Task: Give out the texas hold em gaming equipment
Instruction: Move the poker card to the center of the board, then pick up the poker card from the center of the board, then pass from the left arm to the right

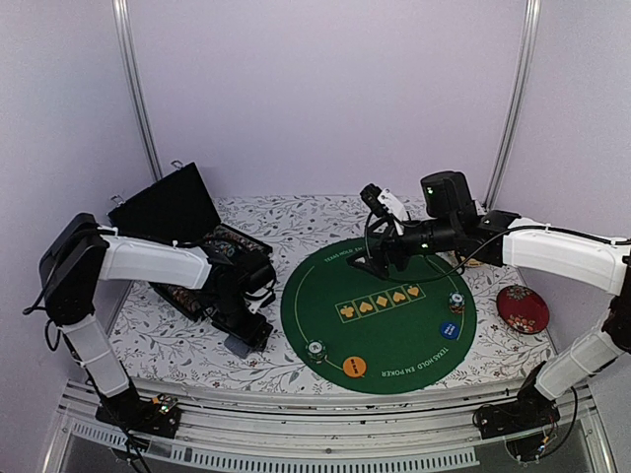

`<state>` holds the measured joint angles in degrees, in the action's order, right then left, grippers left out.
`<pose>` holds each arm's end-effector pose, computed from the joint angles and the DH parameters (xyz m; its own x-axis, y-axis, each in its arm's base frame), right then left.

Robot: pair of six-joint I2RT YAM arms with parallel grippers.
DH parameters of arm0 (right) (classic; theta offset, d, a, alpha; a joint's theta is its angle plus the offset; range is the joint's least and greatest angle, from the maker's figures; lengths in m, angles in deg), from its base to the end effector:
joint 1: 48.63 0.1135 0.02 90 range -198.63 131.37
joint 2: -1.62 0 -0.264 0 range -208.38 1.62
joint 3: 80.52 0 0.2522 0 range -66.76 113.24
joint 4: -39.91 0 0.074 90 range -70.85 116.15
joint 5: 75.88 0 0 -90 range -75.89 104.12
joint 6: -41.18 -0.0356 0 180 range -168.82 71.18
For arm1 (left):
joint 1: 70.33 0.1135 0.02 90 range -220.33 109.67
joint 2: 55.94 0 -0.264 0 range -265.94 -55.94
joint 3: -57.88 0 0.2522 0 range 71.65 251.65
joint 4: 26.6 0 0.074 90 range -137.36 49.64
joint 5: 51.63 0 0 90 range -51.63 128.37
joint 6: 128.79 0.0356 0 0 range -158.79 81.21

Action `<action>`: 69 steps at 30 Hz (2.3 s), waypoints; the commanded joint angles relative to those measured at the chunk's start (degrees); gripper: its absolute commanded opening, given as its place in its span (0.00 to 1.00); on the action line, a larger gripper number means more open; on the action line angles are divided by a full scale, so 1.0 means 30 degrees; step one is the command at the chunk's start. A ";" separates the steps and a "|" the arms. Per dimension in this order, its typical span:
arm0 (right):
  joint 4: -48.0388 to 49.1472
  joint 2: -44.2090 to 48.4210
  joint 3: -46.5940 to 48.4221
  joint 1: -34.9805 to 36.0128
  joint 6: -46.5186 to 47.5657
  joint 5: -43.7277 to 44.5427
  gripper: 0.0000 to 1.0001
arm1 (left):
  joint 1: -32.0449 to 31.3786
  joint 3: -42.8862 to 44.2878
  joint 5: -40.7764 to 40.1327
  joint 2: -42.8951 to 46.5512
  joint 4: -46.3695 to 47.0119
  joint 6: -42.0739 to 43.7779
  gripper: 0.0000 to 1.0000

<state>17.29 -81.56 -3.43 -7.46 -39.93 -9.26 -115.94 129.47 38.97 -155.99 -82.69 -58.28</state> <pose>0.2414 0.2298 0.2976 -0.2234 -0.3838 -0.8960 -0.9117 0.4074 0.0528 0.2083 -0.2134 0.1442 -0.8951 0.4375 -0.0861 0.4419 0.8961 -0.0415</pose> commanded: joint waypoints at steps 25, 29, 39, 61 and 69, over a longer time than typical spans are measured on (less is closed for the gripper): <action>0.0618 -0.0255 -0.0015 -0.0120 -0.0851 -0.0968 0.99 | -0.0359 -0.2379 0.1678 0.0106 0.1111 -0.0469 0.58; 0.0491 -0.0974 0.0449 -0.0114 -0.1831 -0.0693 0.99 | -0.0585 -0.2247 0.1806 0.1012 0.1791 -0.0054 0.54; -0.0013 -0.5913 0.4190 -0.1156 -0.6311 -0.5380 0.99 | -0.2542 0.1844 -0.1840 0.1751 -0.1964 0.1754 0.53; 0.5617 -1.1242 0.4054 -0.0486 -1.2453 -1.2661 0.97 | -0.3959 0.5407 -0.3065 0.2997 -0.2488 0.6333 0.52; 0.6356 -1.2706 0.5369 0.0787 -1.2888 -1.4001 0.97 | -0.4047 0.5712 -0.3313 0.2956 -0.2626 0.6884 0.52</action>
<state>32.90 -118.21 9.48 -7.03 -77.61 -47.88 -127.54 145.29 29.84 -148.27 -90.16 -39.44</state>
